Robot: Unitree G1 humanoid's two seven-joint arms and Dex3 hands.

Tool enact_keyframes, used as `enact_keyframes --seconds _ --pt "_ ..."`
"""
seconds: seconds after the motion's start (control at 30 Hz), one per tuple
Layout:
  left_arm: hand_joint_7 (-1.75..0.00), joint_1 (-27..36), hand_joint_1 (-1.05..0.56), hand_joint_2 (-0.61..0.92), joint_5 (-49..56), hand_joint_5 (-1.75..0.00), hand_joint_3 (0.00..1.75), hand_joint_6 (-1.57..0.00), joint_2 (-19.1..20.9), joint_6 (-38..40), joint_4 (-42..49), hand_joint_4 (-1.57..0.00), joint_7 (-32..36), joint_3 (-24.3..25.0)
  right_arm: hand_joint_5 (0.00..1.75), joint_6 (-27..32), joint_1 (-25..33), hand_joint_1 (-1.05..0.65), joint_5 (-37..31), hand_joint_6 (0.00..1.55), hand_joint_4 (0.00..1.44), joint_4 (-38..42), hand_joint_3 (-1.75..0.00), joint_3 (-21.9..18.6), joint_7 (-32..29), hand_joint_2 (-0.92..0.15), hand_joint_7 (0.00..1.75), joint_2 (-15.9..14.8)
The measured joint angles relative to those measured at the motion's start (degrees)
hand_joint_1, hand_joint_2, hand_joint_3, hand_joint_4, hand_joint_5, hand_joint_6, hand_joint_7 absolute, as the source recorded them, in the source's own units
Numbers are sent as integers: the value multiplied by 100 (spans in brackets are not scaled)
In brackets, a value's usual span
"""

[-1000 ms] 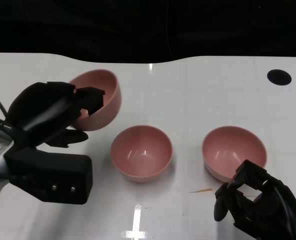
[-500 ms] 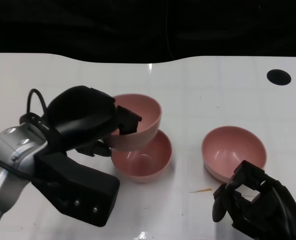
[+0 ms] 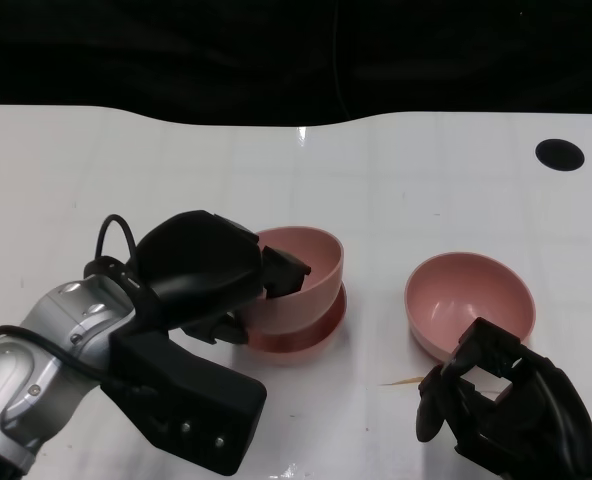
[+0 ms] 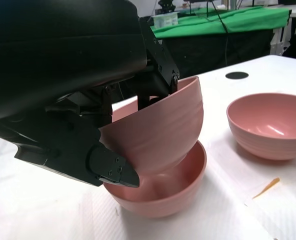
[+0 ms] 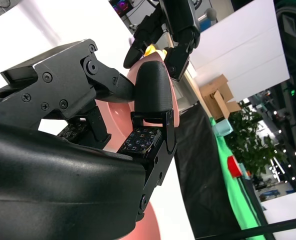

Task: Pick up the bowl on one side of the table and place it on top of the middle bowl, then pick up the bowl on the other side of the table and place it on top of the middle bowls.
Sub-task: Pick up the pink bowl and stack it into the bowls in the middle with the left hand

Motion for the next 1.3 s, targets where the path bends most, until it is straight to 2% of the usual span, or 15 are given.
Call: enact_keyframes --seconds 0.07,0.1,0.13,0.2,0.27,0.33,0.5,0.8,0.83,0.87,0.9,0.97,1.03,1.3 --pt "-66 0 -25 92 1 -92 29 -90 -28 33 24 -88 -4 -34 165 9 0 -9 0 89 94 0 -105 9 -15 -54 133 -1" --pt "-53 0 -25 92 0 -82 28 -93 -30 36 27 -91 -8 -44 165 11 0 -9 0 89 94 -1 -106 10 -21 -53 133 -1" --pt "-48 0 -23 92 0 -85 27 -100 -30 34 36 -92 -8 -49 165 13 0 -8 1 89 94 -1 -106 9 -22 -54 133 0" --pt "-44 0 -22 92 -1 -84 26 -102 -31 29 94 -92 -8 -68 166 13 0 -9 4 89 94 -1 -107 9 -21 -54 133 -1" --pt "-17 0 -22 92 4 -37 27 -104 -31 31 140 -103 -8 -87 165 16 0 -9 6 89 94 -1 -107 8 -21 -52 133 -1" --pt "-9 -1 -24 92 17 -22 27 -106 -31 31 144 -111 -8 -95 165 17 0 -9 6 90 95 -1 -107 8 -23 -52 133 0" --pt "-4 -1 -21 92 15 -15 26 -106 -72 38 270 -112 -7 -101 165 16 0 -9 0 88 94 -1 -110 12 -23 -52 134 -2" --pt "-5 -8 -25 92 107 -16 24 -111 -91 -105 538 -118 60 -145 166 7 0 -10 -11 88 94 -1 -107 13 -24 -52 134 0" --pt "-4 -8 -25 92 133 -15 24 -109 -91 -118 551 -115 62 -147 165 7 0 -10 -11 89 94 -1 -107 13 -24 -52 134 0" --pt "-2 -7 -33 92 142 -10 24 -100 -91 -149 576 -101 106 -147 165 7 -1 -10 -9 89 94 -1 -108 13 -23 -52 134 -1" --pt "-1 -7 -50 92 204 -5 27 -85 -87 -180 582 -79 199 -151 165 7 0 -10 -7 89 94 -1 -107 12 -23 -52 134 -1" --pt "0 -6 -68 92 380 -1 31 -67 -71 -207 579 -55 430 -155 166 4 0 -10 -6 88 93 0 -105 8 -21 -53 134 0" --pt "0 -2 -75 92 460 0 36 -61 -51 -214 579 -45 594 -156 166 1 0 -11 -1 88 93 0 -104 -3 -16 -54 134 -1" --pt "0 39 -83 92 603 0 45 -55 -27 -178 600 -31 716 -183 166 -20 -1 -12 -1 88 93 39 -103 -33 48 -54 135 -4"
